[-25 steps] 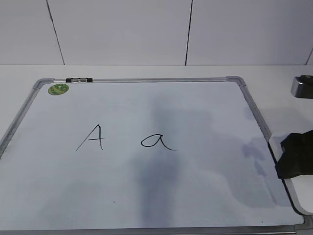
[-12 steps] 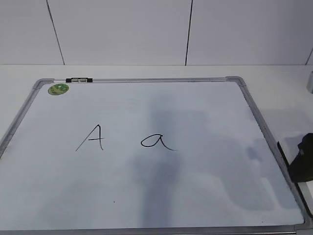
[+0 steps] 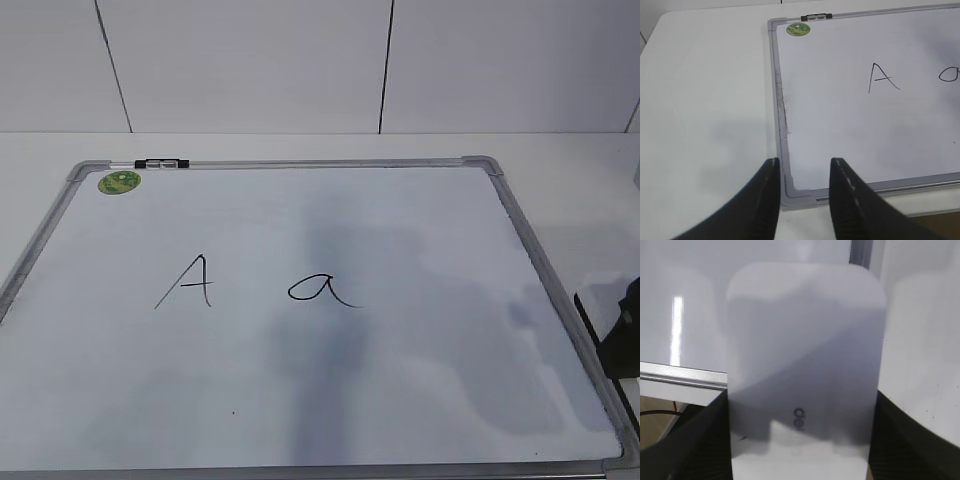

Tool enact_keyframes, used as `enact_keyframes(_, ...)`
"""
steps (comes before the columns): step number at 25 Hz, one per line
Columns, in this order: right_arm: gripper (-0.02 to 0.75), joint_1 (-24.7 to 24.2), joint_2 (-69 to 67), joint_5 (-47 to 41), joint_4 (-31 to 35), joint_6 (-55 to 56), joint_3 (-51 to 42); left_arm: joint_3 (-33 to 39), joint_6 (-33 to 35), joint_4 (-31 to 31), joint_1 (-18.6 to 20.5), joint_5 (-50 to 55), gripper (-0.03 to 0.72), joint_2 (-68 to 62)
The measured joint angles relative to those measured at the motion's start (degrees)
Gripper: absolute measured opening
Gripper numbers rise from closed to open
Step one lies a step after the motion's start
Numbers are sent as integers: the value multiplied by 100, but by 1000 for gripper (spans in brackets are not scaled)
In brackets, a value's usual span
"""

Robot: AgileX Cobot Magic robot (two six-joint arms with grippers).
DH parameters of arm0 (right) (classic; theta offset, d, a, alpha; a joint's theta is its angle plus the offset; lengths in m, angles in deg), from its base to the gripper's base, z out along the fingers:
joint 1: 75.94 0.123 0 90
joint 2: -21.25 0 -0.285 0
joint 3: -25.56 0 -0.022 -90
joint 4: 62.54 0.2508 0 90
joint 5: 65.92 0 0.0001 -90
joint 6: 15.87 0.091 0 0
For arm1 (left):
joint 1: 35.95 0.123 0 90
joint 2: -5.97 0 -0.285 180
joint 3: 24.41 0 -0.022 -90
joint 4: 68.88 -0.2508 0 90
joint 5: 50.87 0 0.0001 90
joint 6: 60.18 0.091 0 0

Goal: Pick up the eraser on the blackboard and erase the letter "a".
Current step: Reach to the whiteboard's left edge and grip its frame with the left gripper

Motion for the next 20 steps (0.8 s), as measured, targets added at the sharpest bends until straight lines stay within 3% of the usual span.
enact_keyframes(9, 540, 0, 0, -4, -23, 0, 0, -100, 0, 209, 0, -547, 267, -261)
enact_keyframes(20, 540, 0, 0, 31, -42, 0, 0, -301, 0, 285, -13, -2639, 393, -3805)
